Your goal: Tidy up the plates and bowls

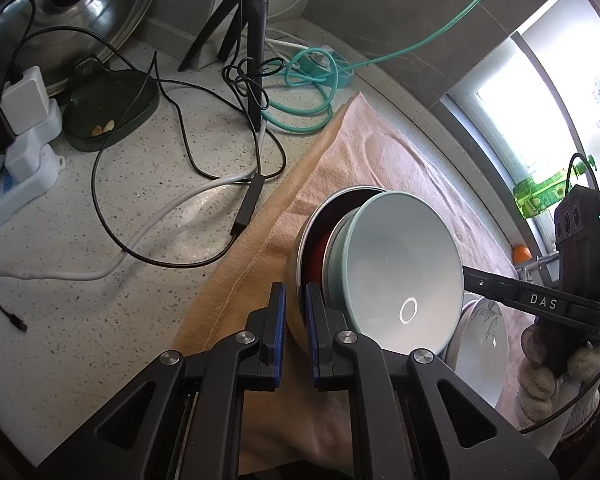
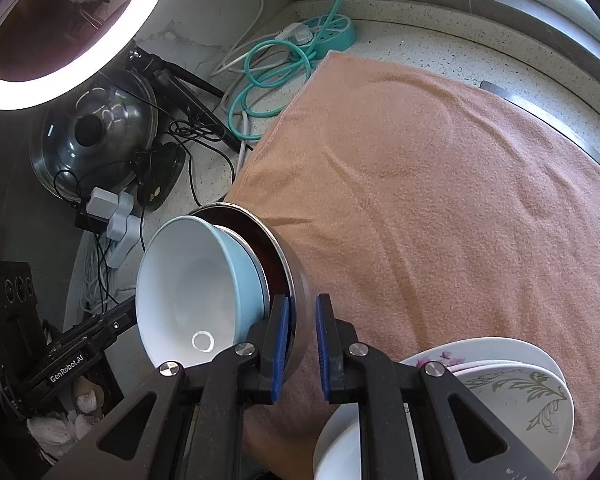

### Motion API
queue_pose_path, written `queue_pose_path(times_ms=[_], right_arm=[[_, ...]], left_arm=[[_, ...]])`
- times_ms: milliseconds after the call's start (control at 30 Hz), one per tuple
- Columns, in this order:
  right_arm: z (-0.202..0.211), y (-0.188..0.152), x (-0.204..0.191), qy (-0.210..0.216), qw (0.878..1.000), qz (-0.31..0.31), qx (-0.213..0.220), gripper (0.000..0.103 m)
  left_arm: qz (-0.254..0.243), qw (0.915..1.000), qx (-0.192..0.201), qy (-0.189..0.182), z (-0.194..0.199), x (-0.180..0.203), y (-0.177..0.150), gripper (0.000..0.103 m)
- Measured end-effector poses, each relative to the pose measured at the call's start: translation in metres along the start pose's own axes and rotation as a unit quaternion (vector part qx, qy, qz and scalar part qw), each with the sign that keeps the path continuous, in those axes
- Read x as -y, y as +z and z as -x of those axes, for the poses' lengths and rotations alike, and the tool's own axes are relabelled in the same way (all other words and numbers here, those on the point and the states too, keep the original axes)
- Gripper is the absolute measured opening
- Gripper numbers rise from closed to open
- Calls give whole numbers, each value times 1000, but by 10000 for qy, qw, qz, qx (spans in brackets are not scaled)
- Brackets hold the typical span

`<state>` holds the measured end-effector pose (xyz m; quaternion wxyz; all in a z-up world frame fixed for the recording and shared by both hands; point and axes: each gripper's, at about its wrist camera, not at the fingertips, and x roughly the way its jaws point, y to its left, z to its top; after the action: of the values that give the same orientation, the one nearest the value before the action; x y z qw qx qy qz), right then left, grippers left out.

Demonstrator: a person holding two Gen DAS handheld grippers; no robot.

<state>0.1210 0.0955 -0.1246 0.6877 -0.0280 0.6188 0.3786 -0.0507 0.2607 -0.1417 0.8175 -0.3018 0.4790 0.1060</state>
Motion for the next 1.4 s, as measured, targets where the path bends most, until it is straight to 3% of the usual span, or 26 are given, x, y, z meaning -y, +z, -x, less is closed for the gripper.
queue_pose_path(times_ms=[1400], right_arm=[[-3,-1,-10,-231,9996,163,18,6]], left_arm=[[174,9998,-45,13,-8,-3,3,7]])
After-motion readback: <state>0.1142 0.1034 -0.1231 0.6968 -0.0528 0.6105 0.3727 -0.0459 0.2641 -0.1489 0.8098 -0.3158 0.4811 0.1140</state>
